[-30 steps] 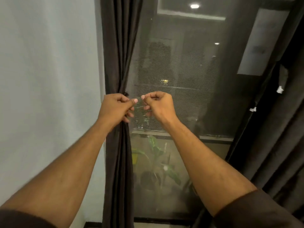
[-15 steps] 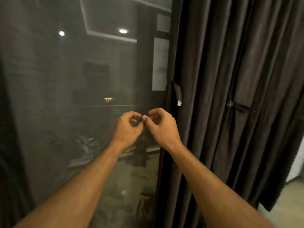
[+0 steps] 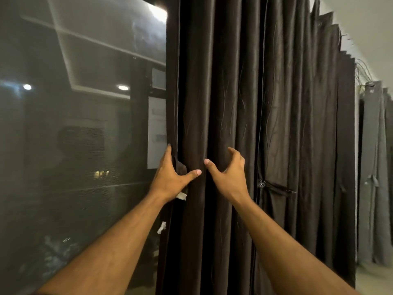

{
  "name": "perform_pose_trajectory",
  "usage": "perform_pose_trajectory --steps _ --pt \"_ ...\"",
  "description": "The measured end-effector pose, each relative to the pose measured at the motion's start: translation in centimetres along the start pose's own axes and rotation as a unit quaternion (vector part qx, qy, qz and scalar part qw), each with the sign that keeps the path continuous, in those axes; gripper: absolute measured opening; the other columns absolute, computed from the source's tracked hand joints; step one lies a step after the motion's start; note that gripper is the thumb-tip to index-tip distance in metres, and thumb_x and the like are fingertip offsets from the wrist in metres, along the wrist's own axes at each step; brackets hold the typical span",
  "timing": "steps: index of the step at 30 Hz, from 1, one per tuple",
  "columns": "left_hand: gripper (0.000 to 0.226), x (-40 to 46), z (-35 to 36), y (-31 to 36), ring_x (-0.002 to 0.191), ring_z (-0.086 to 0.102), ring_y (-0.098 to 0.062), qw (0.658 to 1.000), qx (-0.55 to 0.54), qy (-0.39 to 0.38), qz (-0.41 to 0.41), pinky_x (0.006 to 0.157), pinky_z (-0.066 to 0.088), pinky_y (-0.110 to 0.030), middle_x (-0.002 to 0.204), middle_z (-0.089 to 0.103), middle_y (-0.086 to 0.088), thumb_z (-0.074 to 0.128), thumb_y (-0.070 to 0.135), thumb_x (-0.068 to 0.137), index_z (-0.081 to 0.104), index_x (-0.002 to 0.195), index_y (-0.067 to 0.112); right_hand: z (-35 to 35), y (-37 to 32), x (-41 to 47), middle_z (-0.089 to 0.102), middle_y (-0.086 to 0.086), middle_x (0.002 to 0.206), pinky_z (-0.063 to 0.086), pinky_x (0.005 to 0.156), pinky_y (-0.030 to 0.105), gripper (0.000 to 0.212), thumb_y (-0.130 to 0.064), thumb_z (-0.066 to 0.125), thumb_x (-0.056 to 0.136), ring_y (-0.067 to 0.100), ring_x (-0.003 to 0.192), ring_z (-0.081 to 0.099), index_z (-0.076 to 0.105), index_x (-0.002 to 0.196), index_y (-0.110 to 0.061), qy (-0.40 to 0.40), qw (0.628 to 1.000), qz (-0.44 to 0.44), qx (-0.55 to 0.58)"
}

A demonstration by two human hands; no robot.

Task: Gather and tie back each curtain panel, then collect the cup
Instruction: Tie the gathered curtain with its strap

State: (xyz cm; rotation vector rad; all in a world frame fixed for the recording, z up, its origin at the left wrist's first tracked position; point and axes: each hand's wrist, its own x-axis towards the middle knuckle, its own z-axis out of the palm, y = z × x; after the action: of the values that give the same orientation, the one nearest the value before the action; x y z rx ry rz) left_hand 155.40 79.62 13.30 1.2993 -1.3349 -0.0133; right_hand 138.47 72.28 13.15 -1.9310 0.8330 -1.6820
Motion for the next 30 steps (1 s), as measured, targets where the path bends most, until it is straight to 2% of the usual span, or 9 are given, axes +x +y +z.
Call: perform_pose_trajectory --steps 4,7,10,13,17,20,24,27,30 --pt "0.126 1.7 1.3 0.5 0.151 0.035 -0.024 1.0 0.006 0.013 0.001 0.118 0.039 -0.053 0.166 0.033 -0.002 0.091 0.055 0.065 0.015 0.162 0.029 0.7 -0.3 3.5 -0.01 0.01 0.172 0.028 0.124 0.051 0.123 -0.069 0.073 0.079 0.033 0.158 0.013 -0.002 0.163 -0.02 -0.005 0.995 0.09 0.053" --pt "0.138 2.2 1.9 1.0 0.152 0.033 -0.024 1.0 0.01 0.006 -0.001 0.118 0.038 -0.055 0.167 0.029 0.001 0.092 0.065 0.055 0.011 0.162 0.033 0.6 -0.3 5.7 0.016 0.017 0.17 0.032 0.12 0.044 0.116 -0.053 0.073 0.089 0.033 0.153 0.028 -0.008 0.163 -0.015 -0.019 0.983 0.125 0.135" --pt "0.14 2.8 2.5 2.1 0.152 0.033 -0.022 1.0 0.016 0.011 0.004 0.12 0.037 -0.053 0.167 0.029 0.0 0.096 0.057 0.054 0.01 0.162 0.031 0.4 -0.5 7.1 0.04 0.014 0.161 0.04 0.117 0.039 0.097 -0.029 0.072 0.096 0.027 0.145 0.045 0.003 0.164 -0.017 -0.043 0.986 0.088 0.134" --pt "0.13 3.9 3.2 4.5 0.147 0.04 -0.021 0.999 -0.001 0.024 0.025 0.12 0.038 -0.048 0.161 0.038 -0.004 0.097 0.033 0.064 0.012 0.162 0.026 0.2 -2.0 8.0 0.052 0.007 0.152 0.044 0.114 0.036 0.088 -0.015 0.069 0.096 0.022 0.136 0.054 0.013 0.163 -0.02 -0.095 0.985 0.024 0.139" --pt "0.109 5.1 2.9 8.3 0.129 0.06 -0.011 0.997 0.008 0.048 0.061 0.112 0.048 -0.042 0.142 0.059 0.002 0.089 0.014 0.07 0.025 0.157 0.026 -0.5 -5.6 9.2 0.061 0.003 0.141 0.048 0.11 0.034 0.058 -0.027 0.058 0.104 0.018 0.128 0.061 0.033 0.155 -0.015 -0.149 0.965 -0.045 0.21" --pt "0.114 5.1 1.8 10.7 0.136 0.055 -0.016 0.996 0.05 0.06 0.054 0.113 0.046 -0.043 0.151 0.052 -0.001 0.086 0.015 0.07 0.019 0.161 0.026 -0.9 -9.0 9.4 0.06 0.005 0.14 0.047 0.111 0.032 0.046 -0.036 0.045 0.11 0.016 0.127 0.06 0.042 0.148 -0.01 -0.207 0.945 -0.073 0.241" --pt "0.106 3.5 -0.8 13.0 0.143 0.047 -0.022 0.989 0.093 0.109 0.047 0.117 0.041 -0.046 0.158 0.046 -0.005 0.075 0.017 0.075 0.016 0.163 0.027 -0.3 -13.1 8.4 0.061 0.017 0.134 0.046 0.111 0.046 0.033 -0.018 0.048 0.107 0.028 0.124 0.06 0.046 0.135 -0.001 -0.217 0.951 -0.121 0.184" --pt "0.099 1.3 -3.3 13.8 0.131 0.058 -0.024 0.986 0.084 0.14 0.034 0.11 0.048 -0.047 0.144 0.059 -0.008 0.079 0.019 0.07 0.031 0.157 0.022 0.4 -15.9 7.2 0.063 0.016 0.119 0.049 0.101 0.049 0.024 -0.007 0.049 0.102 0.031 0.111 0.062 0.048 0.125 0.0 -0.207 0.956 -0.172 0.121" --pt "0.058 -0.4 -5.5 13.7 0.107 0.068 -0.023 0.972 0.115 0.201 0.026 0.092 0.055 -0.042 0.114 0.07 -0.003 0.078 0.008 0.079 0.055 0.132 0.015 1.3 -18.7 5.6 0.061 0.013 0.107 0.051 0.091 0.043 0.012 -0.006 0.05 0.101 0.03 0.102 0.061 0.051 0.112 -0.002 -0.217 0.947 -0.202 0.126"
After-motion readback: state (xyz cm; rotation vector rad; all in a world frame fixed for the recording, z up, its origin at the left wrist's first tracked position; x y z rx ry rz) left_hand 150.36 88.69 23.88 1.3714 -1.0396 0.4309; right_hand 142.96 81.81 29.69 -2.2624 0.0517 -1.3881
